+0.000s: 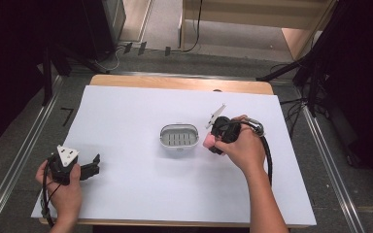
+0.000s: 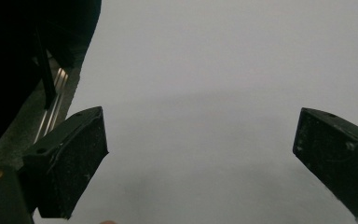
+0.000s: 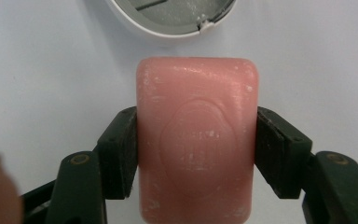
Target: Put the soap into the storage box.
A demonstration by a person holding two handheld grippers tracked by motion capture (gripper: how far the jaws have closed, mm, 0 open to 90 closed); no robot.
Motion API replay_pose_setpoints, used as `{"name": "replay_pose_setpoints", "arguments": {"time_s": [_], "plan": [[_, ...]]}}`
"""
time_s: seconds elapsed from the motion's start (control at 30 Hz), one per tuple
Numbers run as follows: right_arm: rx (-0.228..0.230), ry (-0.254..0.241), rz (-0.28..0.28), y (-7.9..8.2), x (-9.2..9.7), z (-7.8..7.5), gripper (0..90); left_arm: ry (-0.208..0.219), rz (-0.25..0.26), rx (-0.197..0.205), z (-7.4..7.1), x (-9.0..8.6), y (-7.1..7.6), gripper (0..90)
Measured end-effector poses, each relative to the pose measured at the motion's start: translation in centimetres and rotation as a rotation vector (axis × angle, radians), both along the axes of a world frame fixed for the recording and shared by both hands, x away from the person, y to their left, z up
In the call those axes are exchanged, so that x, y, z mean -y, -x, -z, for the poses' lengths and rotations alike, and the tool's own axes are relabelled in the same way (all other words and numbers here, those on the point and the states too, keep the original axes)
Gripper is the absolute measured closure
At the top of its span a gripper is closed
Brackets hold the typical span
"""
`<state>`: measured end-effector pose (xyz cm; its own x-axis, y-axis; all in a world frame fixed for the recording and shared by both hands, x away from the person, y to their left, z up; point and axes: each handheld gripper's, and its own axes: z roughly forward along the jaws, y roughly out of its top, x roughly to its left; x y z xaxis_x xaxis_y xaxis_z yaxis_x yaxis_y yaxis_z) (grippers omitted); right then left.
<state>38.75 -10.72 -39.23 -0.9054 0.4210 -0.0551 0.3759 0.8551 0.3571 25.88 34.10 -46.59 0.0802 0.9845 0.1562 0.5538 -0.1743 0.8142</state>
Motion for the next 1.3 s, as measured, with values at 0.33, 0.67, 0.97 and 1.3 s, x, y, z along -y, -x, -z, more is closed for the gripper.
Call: {"name": "replay_pose_setpoints", "arguments": {"time_s": [0.33,0.67,0.97,1.3], "plan": [[0.033,-0.003,-0.04,-0.3,-1.1,-1.0,38.9,0.0,0.0,0.0,0.0,0.0,0.0,3.6],[0.038,-0.013,-0.071,-1.2,-2.6,-2.0,38.9,0.005,-0.002,-0.001,0.0,0.0,0.0,3.6],[0.046,-0.016,-0.11,-1.8,-3.7,-2.3,38.9,0.01,-0.002,-0.003,0.0,-0.1,-0.1,3.6],[0.052,-0.026,-0.137,-2.3,-4.8,-2.8,38.9,0.006,-0.002,-0.002,0.0,0.0,-0.1,3.5]]}}
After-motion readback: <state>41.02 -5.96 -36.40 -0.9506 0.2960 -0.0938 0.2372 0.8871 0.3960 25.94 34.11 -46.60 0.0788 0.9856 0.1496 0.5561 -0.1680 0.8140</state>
